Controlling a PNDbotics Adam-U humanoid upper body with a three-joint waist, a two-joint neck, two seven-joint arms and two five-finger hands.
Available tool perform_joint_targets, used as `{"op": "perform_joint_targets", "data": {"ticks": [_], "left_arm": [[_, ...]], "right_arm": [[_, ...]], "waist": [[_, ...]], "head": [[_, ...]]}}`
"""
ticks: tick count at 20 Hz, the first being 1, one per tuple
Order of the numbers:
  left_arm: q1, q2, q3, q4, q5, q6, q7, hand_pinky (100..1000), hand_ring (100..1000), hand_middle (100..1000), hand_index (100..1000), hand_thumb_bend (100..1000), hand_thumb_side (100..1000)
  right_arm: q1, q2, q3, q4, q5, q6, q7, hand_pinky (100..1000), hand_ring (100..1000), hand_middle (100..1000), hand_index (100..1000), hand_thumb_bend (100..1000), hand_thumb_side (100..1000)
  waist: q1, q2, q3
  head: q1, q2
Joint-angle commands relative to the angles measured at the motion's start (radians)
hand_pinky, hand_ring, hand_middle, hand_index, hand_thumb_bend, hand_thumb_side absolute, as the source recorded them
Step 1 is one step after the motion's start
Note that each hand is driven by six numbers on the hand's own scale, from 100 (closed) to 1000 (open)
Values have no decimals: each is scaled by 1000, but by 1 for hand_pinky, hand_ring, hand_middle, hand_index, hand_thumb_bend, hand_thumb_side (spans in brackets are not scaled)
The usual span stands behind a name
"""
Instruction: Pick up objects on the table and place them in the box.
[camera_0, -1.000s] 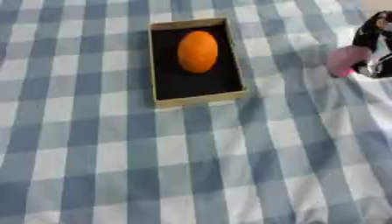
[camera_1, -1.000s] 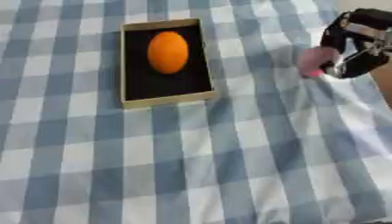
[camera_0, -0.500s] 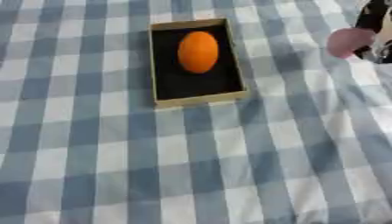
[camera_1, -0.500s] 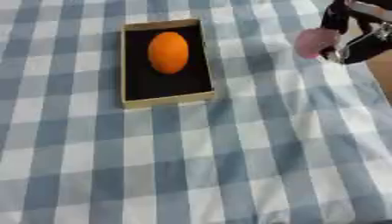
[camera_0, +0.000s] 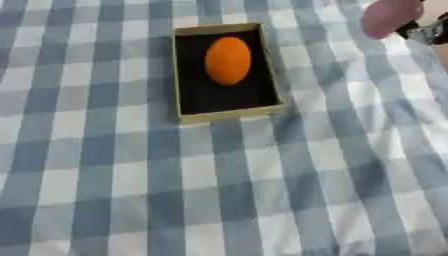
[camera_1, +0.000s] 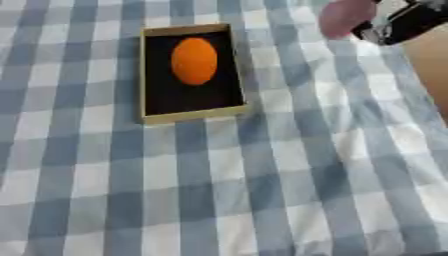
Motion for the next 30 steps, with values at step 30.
{"op": "perform_joint_targets", "data": {"ticks": [30], "left_arm": [[-19,12,0,-15,12,-4,-17,850,841,742,847,100,720]], "right_arm": [[-385,434,222,373,111,-50,205,270,548,494,588,100,100]], "waist": [[-1,-31,18]], "head": [[-37,21]]}}
